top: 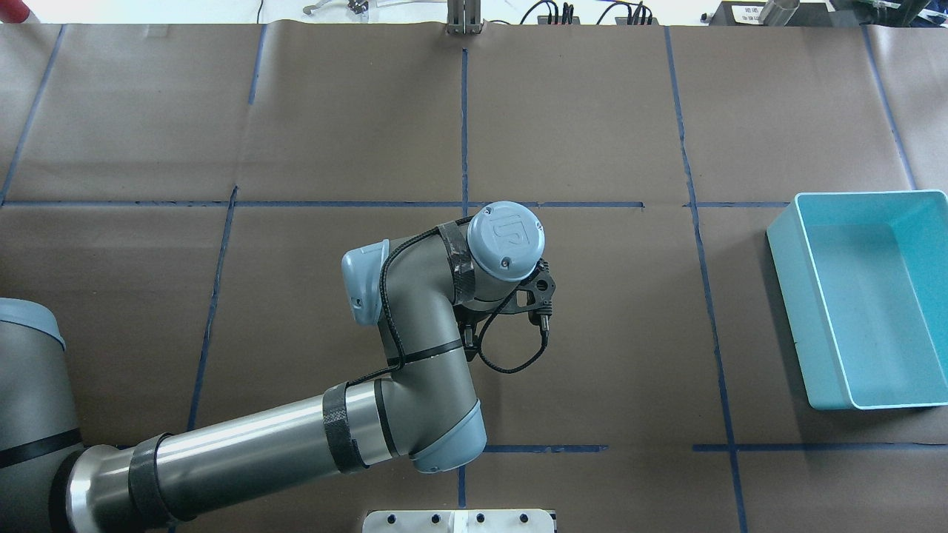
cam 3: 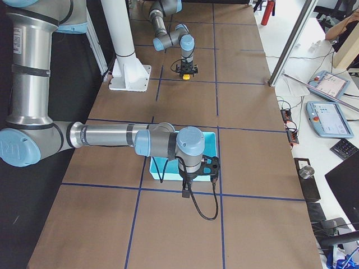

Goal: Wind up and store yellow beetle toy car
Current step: 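Press the car down and drag it backward with the left gripper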

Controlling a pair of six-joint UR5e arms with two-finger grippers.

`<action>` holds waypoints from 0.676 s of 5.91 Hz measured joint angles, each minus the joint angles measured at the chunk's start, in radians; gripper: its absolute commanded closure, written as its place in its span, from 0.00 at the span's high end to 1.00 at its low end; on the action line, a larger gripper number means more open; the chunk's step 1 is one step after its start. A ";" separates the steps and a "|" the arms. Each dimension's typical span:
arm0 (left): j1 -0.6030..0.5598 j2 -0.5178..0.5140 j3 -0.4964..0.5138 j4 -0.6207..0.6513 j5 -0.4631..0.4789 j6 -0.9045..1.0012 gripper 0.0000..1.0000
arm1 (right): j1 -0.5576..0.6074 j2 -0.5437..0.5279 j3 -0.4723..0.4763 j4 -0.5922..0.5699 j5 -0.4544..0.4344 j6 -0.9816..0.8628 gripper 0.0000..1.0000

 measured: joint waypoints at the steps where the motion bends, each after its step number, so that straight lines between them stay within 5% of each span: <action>1: 0.002 0.008 -0.004 -0.001 0.001 0.002 1.00 | 0.000 0.000 0.000 0.000 0.000 0.000 1.00; 4: 0.003 0.026 -0.018 -0.002 0.002 0.004 1.00 | 0.001 0.000 -0.001 0.000 0.001 0.003 1.00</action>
